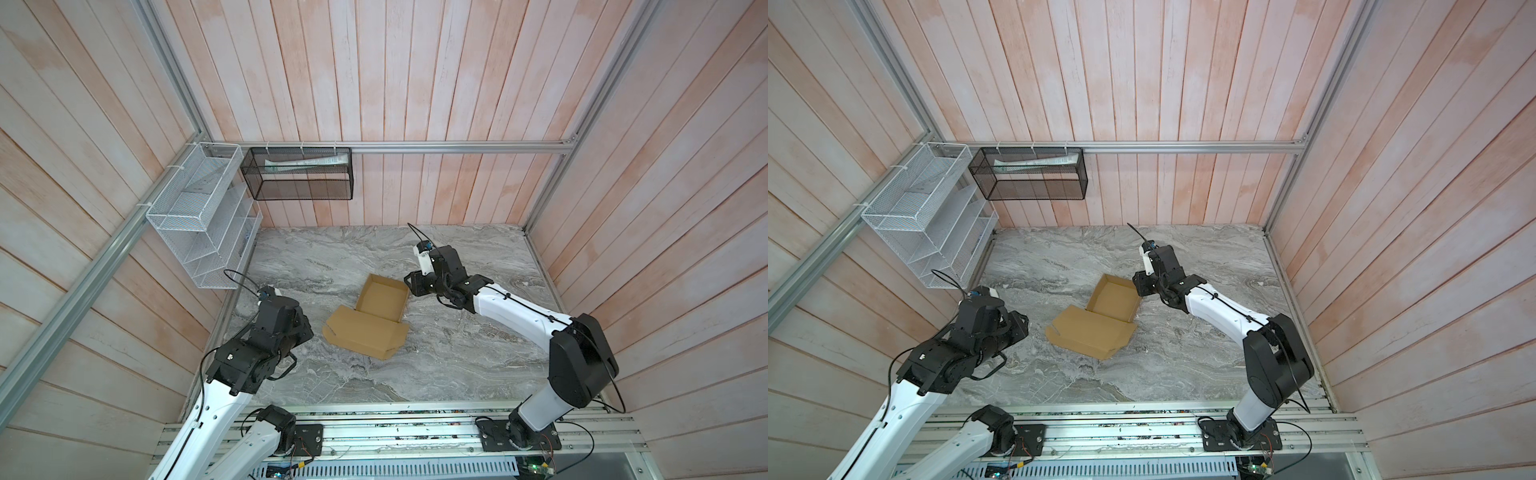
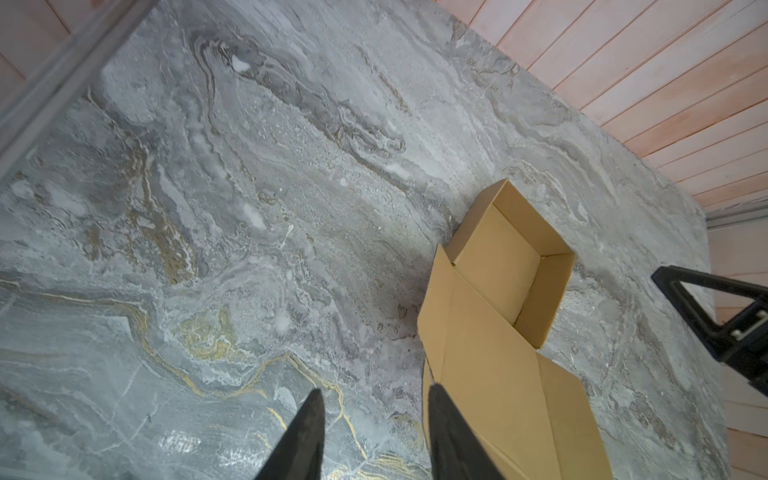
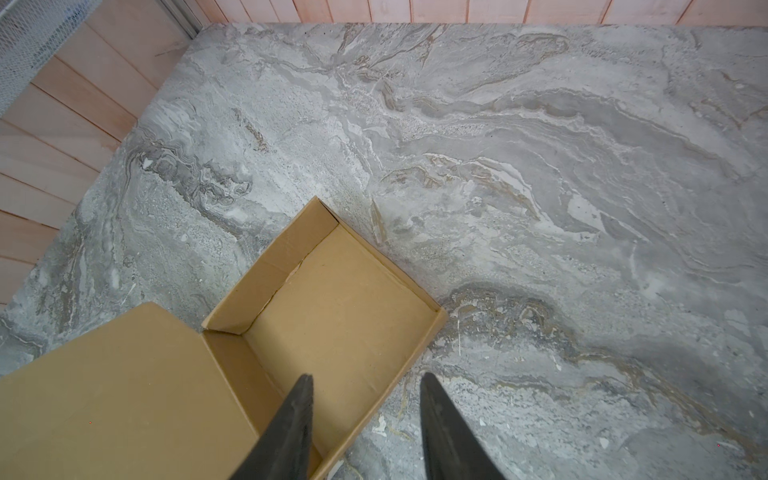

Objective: Fold the paper box
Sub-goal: 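Release the box wall and withdraw the left gripper while right moves over box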

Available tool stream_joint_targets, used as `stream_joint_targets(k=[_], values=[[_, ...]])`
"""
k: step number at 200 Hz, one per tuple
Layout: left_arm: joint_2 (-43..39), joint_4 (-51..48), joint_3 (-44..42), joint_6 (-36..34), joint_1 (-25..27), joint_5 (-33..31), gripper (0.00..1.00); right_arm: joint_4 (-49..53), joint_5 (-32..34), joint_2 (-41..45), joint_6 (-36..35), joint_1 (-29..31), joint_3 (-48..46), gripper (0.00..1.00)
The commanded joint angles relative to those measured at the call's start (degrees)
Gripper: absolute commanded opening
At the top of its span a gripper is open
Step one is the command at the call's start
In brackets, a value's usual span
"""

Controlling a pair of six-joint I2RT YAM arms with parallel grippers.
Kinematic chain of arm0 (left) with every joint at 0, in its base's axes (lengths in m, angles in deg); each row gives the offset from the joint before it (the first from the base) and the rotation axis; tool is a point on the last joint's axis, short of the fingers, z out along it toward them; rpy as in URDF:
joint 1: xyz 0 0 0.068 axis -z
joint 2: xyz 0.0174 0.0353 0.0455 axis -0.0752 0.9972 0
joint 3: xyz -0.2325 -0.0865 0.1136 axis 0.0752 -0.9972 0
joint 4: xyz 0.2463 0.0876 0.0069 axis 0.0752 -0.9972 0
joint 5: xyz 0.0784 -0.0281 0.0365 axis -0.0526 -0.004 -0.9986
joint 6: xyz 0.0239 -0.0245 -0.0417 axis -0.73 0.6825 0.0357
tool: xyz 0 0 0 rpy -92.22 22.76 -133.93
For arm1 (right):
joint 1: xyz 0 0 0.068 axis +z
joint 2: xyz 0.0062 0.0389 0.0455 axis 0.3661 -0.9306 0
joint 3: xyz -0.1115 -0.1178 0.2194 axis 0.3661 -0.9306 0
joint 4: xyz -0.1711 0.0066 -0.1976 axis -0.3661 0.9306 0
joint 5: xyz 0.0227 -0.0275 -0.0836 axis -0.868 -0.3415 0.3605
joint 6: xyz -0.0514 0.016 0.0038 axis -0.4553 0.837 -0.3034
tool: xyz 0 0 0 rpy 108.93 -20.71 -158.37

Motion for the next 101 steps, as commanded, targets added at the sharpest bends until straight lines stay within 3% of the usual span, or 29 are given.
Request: stream_joint_targets(k=[1, 46, 101], values=[[-3.1, 1.0, -4.8, 5.3, 0.4, 4.5, 0.41, 2.0, -1.3, -1.6, -2.1, -0.2, 1.4, 0.43], [-5.2, 8.1, -14.3, 10.4, 2.5, 6.9, 0.4, 3.7, -3.1, -4.0, -4.1, -0.2, 3.5, 0.43], [-6.1, 14.7, -23.1, 17.5, 7.7, 5.0, 0.39, 5.6, -4.4, -7.3, -5.4, 0.8, 5.9, 0.43]])
